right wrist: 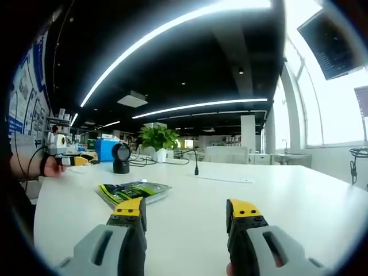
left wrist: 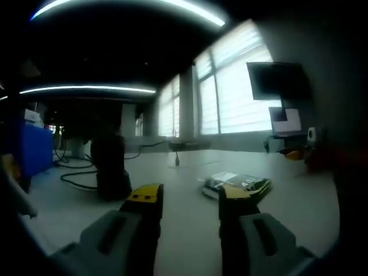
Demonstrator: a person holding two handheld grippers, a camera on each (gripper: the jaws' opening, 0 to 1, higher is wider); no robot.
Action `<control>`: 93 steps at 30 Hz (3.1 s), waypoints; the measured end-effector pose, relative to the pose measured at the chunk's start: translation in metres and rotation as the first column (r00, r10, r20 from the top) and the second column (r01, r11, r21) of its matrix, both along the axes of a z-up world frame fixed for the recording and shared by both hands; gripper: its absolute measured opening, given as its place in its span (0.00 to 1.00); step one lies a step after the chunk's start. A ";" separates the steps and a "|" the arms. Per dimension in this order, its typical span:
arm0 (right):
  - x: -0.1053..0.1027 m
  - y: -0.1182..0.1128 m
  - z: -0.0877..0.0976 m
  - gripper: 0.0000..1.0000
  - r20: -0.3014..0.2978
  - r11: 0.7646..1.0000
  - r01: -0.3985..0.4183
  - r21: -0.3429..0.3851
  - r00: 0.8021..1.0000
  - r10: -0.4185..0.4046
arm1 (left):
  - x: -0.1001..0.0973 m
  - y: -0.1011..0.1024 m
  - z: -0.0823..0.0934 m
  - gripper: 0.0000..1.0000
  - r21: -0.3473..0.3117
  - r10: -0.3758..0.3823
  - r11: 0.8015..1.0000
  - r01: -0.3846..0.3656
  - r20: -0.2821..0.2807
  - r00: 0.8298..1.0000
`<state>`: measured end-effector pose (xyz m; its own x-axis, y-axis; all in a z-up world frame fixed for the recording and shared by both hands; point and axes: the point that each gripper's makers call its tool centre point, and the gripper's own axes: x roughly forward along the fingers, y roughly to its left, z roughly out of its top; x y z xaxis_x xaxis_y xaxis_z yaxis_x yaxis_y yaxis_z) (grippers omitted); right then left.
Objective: Clip sheet goods on table flip sheet goods clip sheet goods scan sheet goods put sheet goods back to table
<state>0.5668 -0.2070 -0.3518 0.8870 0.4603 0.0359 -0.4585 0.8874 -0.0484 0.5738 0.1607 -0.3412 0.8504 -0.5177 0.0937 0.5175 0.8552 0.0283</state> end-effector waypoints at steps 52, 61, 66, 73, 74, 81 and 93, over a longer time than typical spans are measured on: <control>-0.001 0.002 0.000 0.48 -0.003 1.000 0.005 0.002 1.000 -0.005 | 0.001 0.001 0.003 0.31 0.009 0.014 1.000 -0.014 0.019 1.000; -0.007 0.011 0.018 0.38 0.036 0.996 0.001 0.085 0.999 -0.004 | 0.001 0.004 0.002 0.35 0.022 0.027 0.999 -0.028 0.027 0.999; -0.008 0.028 0.022 0.40 0.034 0.999 -0.020 0.043 0.999 0.018 | 0.001 0.002 0.002 0.34 0.024 0.021 0.999 -0.022 0.030 0.999; -0.009 0.064 0.042 0.40 0.033 0.997 -0.058 0.057 0.998 0.056 | 0.004 0.007 0.001 0.33 0.031 0.038 0.999 -0.039 0.021 0.999; -0.009 0.068 0.043 0.40 0.033 0.996 -0.067 0.052 0.997 0.066 | 0.004 0.008 0.004 0.34 0.050 0.046 0.998 -0.048 0.040 0.998; -0.001 0.088 0.035 0.39 0.010 0.995 -0.094 0.025 0.996 0.093 | -0.002 0.007 -0.006 0.34 0.058 0.025 0.998 -0.025 -0.003 1.000; 0.001 0.122 0.036 0.39 -0.011 0.991 -0.130 -0.021 0.992 0.129 | -0.004 0.013 0.005 0.37 -0.043 0.012 0.999 -0.011 0.019 1.000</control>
<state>0.5678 -0.0854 -0.3159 0.8201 0.5719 0.0167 -0.5700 0.8193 -0.0624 0.5699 0.1737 -0.3361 0.8542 -0.5029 0.1319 0.5071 0.8619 0.0018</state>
